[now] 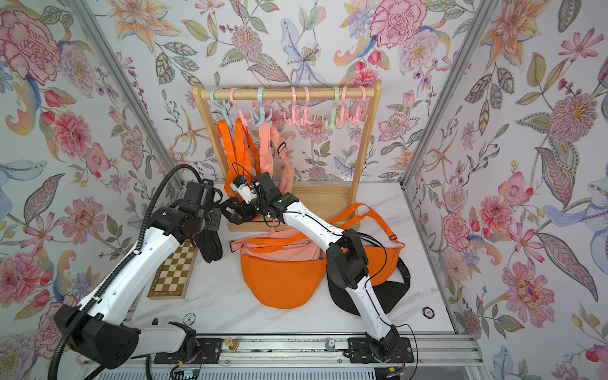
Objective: Take the bag off the hook
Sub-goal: Place the bag at the center of the board.
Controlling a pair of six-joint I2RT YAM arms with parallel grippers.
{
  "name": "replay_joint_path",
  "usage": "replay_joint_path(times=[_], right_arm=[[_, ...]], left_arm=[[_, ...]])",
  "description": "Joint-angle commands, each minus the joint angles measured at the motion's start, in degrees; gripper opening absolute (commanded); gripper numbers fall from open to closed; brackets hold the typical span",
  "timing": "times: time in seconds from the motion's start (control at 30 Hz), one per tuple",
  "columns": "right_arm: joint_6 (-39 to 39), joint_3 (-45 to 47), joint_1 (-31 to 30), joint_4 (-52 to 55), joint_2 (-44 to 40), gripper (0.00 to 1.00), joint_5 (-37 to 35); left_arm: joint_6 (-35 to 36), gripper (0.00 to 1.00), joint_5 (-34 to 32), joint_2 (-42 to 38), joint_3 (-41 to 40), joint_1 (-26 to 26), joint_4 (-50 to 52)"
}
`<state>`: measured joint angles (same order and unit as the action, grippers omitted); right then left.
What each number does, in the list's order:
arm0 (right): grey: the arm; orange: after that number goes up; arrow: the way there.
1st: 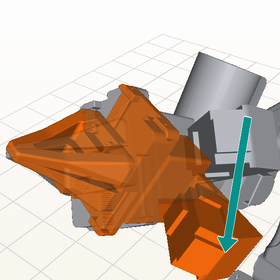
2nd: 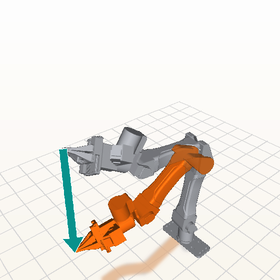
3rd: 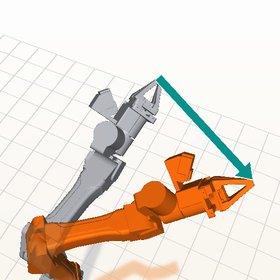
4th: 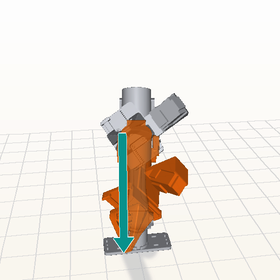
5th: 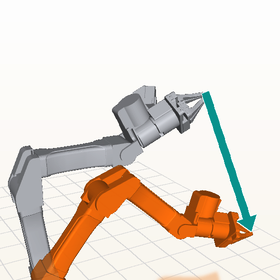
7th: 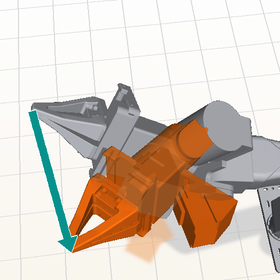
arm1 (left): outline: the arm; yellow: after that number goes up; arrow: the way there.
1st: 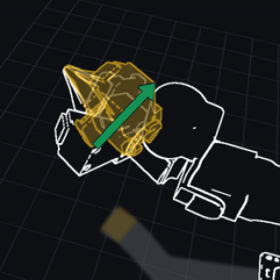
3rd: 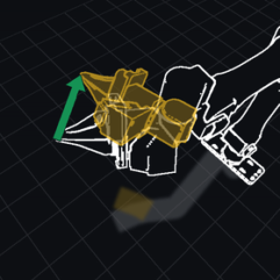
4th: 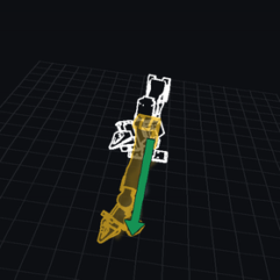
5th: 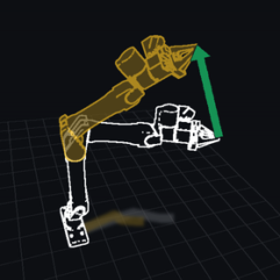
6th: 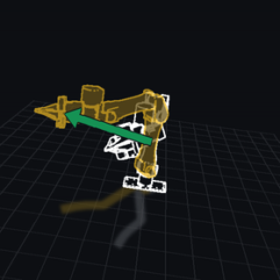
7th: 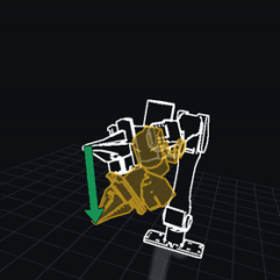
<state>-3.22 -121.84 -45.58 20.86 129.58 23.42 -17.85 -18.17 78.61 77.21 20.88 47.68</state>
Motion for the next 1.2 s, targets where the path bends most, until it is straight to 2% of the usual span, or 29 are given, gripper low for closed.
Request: replay_joint_path(times=[0.0, 0.13, 0.23, 0.3, 0.37, 0.43, 0.63, 0.73, 0.77, 1.03, 1.17], right_arm=[[0.1, 2.4, 0.6, 0.5, -1.7, 0.0, -1.4], [0.5, 4.6, 1.4, 0.1, -3.0, 0.0, -2.0], [0.8, 5.8, 1.9, -0.2, -4.0, 0.0, -2.5], [1.2, 6.5, 2.2, -0.2, -4.6, 0.0, -2.9], [1.5, 7.1, 2.4, -0.2, -5.1, 0.03, -3.0], [1.6, 7.9, 2.6, -0.4, -5.8, 0.07, -3.0], [2.2, 10.0, 1.9, -0.6, -7.6, 0.07, -3.3], [3.2, 12.4, 0.6, -1.5, -9.4, 0.04, -4.8], [3.6, 13.3, 0.1, -1.9, -9.9, 0.04, -5.4], [5.3, 18.5, -4.8, -2.1, -12.0, 0.03, -8.1], [6.3, 20.1, -8.6, -2.2, -11.1, 0.03, -10.2]], left_arm=[[-1.3, 0.0, 5.8, 2.9, -4.9, -0.5, -7.7], [-4.4, 0.04, 10.3, 5.7, -9.8, -0.5, -15.4], [-5.9, 0.16, 12.5, 8.0, -10.3, 0.0, -18.9], [-6.4, 0.45, 14.2, 9.1, -9.3, 0.4, -19.6], [-6.7, 0.66, 15.8, 8.7, -7.8, 0.3, -19.4], [-7.1, 0.76, 16.5, 7.1, -6.4, 0.4, -18.9], [-7.6, 0.87, 16.5, -0.4, -0.5, 0.2, -13.9], [-8.3, 0.93, 15.0, -4.8, -0.8, -0.6, -12.5], [-8.8, 0.99, 14.6, -6.1, -1.6, -0.8, -12.4], [-11.7, 1.0, 12.5, -12.7, -7.3, -4.5, -15.5], [-12.0, 1.0, 13.1, -13.1, -7.4, -6.3, -16.9]])
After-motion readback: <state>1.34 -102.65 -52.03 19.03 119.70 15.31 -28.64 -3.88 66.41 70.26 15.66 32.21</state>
